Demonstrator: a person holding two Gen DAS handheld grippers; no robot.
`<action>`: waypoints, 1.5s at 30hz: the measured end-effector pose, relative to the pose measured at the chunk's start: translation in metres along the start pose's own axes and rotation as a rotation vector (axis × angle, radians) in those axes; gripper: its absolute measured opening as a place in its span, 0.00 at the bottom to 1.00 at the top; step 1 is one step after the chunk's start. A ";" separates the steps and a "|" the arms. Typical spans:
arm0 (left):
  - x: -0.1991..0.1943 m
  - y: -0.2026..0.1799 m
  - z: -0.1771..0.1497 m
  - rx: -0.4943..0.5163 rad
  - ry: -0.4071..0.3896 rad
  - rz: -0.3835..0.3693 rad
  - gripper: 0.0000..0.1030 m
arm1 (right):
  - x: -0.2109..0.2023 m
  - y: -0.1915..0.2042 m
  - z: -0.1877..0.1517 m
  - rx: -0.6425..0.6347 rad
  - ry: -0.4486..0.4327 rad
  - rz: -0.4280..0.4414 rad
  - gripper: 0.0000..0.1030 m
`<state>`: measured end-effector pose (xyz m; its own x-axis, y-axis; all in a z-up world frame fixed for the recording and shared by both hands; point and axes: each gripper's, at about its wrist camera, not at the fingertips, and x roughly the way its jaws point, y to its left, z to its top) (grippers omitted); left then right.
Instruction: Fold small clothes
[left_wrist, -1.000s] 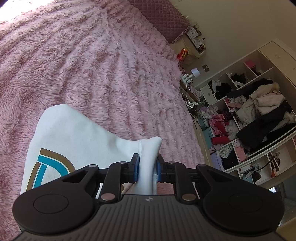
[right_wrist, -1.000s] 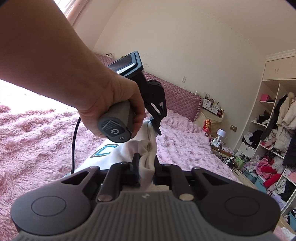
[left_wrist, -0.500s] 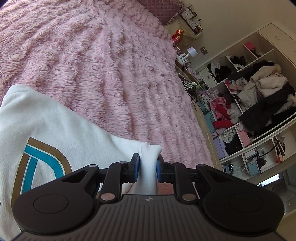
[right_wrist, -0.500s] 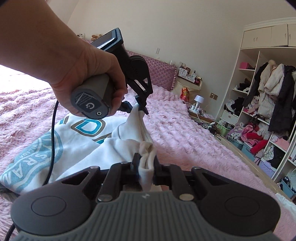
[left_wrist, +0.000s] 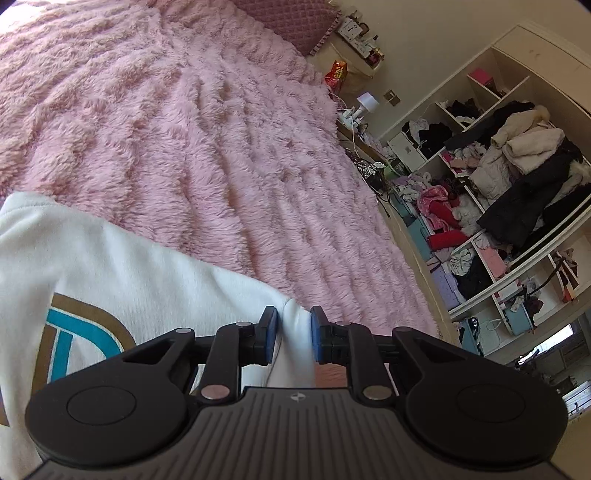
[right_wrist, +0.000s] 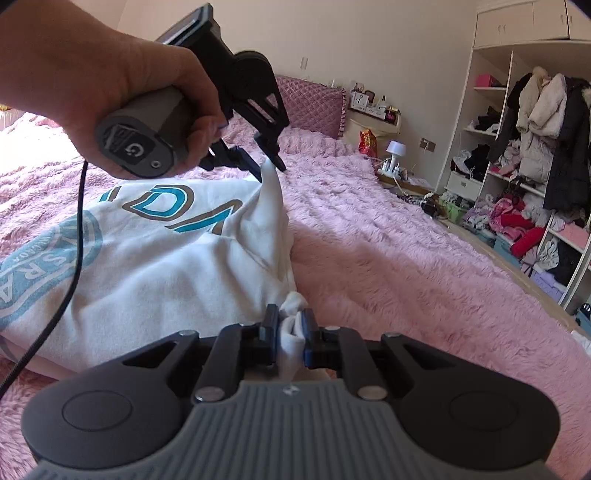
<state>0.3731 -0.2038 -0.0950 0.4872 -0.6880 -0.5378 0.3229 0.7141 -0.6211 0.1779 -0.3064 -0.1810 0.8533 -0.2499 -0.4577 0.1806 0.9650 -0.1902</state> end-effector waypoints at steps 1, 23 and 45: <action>-0.012 -0.004 -0.001 0.049 -0.005 0.006 0.20 | -0.005 0.000 -0.003 0.046 0.018 0.012 0.11; -0.212 0.052 -0.196 0.437 -0.033 0.226 0.38 | -0.061 -0.048 -0.021 0.387 0.035 0.238 0.39; -0.198 0.049 -0.205 0.546 -0.006 0.318 0.40 | -0.027 -0.067 -0.014 0.821 0.150 0.294 0.02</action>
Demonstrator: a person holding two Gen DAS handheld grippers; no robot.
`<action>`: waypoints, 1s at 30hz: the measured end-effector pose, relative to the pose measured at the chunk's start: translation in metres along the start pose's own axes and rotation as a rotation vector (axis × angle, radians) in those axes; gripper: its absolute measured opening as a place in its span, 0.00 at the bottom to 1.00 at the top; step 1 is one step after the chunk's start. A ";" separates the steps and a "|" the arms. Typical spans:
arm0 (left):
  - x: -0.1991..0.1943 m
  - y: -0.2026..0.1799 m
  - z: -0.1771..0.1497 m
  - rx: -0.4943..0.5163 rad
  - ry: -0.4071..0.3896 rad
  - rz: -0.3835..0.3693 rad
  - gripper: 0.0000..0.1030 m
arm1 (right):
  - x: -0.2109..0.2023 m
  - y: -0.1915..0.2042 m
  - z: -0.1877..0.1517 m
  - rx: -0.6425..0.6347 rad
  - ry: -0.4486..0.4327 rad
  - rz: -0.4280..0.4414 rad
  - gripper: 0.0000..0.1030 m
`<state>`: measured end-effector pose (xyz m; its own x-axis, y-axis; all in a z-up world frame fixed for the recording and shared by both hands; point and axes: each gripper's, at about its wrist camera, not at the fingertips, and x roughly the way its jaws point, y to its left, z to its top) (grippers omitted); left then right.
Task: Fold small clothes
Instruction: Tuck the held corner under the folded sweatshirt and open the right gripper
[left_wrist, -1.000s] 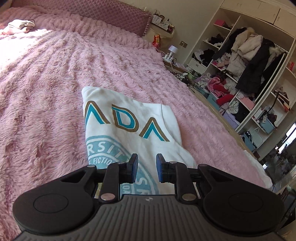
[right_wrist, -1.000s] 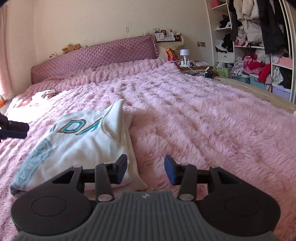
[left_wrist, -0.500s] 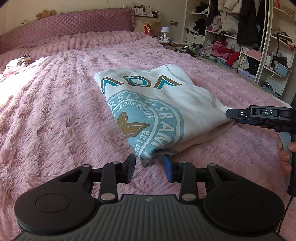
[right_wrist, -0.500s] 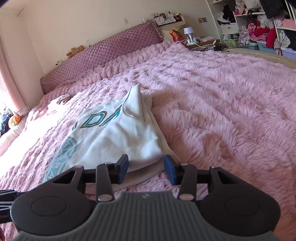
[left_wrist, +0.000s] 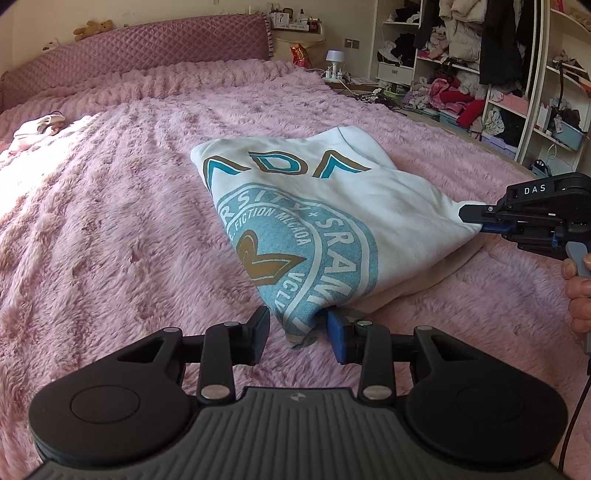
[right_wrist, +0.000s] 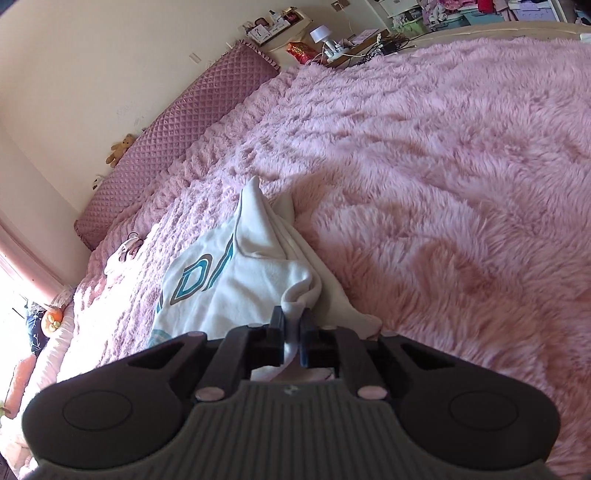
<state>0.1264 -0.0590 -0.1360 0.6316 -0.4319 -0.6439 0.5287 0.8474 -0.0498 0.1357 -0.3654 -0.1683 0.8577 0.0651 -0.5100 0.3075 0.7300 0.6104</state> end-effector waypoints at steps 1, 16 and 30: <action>-0.003 -0.002 0.001 0.003 -0.016 0.000 0.39 | -0.006 0.001 0.003 -0.013 -0.028 -0.009 0.01; 0.010 -0.010 -0.011 0.111 0.028 0.053 0.20 | 0.012 -0.022 -0.009 -0.047 0.013 -0.073 0.00; -0.045 0.012 0.016 -0.102 -0.120 -0.044 0.20 | -0.011 -0.017 0.034 -0.068 -0.056 0.041 0.39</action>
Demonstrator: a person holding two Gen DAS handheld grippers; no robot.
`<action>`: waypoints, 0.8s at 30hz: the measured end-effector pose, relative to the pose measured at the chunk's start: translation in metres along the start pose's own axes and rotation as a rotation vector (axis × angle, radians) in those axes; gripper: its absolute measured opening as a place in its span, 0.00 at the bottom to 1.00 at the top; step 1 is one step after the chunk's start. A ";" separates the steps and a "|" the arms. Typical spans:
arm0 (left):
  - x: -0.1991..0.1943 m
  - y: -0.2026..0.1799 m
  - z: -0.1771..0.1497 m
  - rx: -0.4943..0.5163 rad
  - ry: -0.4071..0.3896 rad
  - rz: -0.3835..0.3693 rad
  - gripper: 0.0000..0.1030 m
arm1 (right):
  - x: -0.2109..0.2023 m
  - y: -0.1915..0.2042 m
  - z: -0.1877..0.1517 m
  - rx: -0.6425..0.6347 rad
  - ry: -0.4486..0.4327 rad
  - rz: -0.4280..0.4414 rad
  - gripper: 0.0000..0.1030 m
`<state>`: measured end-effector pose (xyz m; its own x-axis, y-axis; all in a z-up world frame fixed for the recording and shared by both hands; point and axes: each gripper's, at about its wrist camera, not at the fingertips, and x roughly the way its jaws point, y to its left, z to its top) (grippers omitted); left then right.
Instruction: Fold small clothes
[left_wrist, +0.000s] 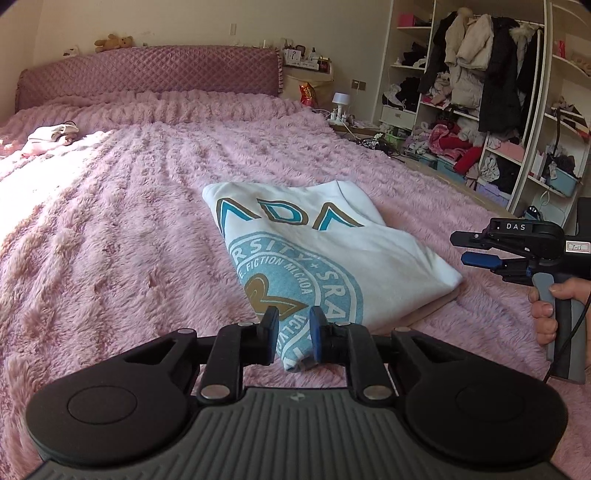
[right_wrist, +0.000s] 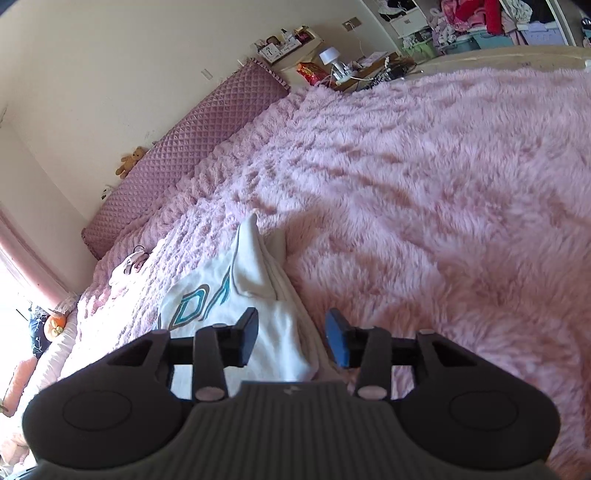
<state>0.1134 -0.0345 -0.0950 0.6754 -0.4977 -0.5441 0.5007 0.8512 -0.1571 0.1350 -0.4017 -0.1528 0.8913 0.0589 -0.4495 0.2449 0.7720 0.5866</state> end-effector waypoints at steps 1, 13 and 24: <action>0.005 0.002 0.004 -0.023 -0.002 -0.010 0.20 | 0.007 0.006 0.010 -0.036 -0.002 0.018 0.39; 0.063 0.014 0.000 -0.275 0.020 -0.104 0.22 | 0.162 0.056 0.093 -0.277 0.079 -0.021 0.56; 0.074 0.015 -0.006 -0.258 0.035 -0.136 0.28 | 0.201 0.071 0.086 -0.373 0.079 -0.014 0.01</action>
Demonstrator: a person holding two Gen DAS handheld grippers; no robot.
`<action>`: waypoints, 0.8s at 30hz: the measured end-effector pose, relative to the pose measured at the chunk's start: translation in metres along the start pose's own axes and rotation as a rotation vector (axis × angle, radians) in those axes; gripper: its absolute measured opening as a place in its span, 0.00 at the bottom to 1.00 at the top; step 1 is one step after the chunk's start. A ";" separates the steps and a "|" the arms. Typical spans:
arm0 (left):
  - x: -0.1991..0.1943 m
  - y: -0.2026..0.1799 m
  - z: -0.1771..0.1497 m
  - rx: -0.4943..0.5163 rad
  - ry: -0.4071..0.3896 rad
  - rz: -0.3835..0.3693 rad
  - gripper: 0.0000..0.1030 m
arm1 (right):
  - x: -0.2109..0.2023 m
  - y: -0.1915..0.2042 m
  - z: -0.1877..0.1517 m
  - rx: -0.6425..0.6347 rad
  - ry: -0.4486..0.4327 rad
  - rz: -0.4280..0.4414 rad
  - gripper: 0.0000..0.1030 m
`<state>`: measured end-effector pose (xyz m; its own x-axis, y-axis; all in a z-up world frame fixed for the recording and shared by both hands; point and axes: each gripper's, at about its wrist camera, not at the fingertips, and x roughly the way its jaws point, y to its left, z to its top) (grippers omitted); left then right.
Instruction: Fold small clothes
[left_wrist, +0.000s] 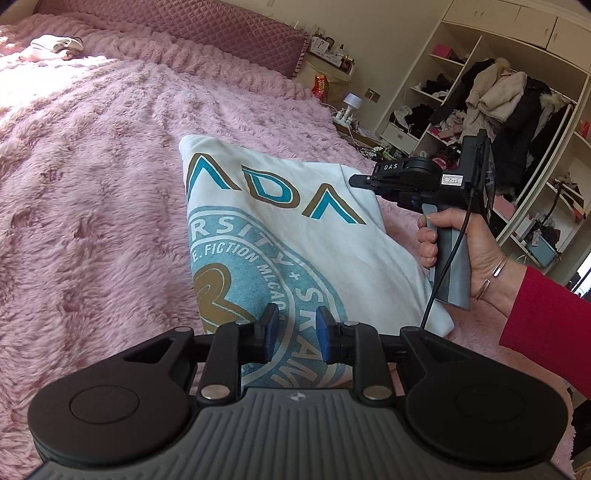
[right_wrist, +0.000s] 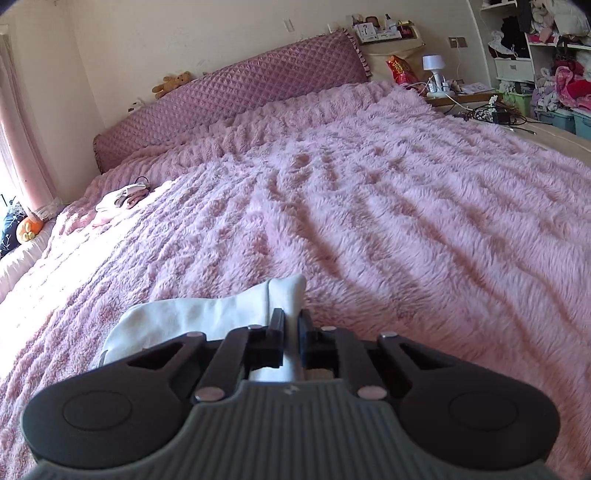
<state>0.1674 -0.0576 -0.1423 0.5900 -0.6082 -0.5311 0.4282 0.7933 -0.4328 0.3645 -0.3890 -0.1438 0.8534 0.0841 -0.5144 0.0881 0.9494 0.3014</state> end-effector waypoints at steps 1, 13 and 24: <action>0.002 0.000 -0.001 0.006 -0.001 0.004 0.28 | 0.006 -0.002 -0.002 -0.007 0.015 -0.017 0.01; 0.009 0.006 -0.007 -0.019 0.010 0.006 0.28 | -0.067 -0.016 -0.026 -0.033 -0.030 0.057 0.16; 0.012 0.008 -0.010 -0.008 0.029 0.000 0.28 | -0.138 0.000 -0.128 -0.114 0.194 0.019 0.00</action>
<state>0.1706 -0.0588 -0.1591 0.5699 -0.6089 -0.5518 0.4225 0.7931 -0.4388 0.1807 -0.3614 -0.1757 0.7388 0.1482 -0.6575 0.0053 0.9742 0.2255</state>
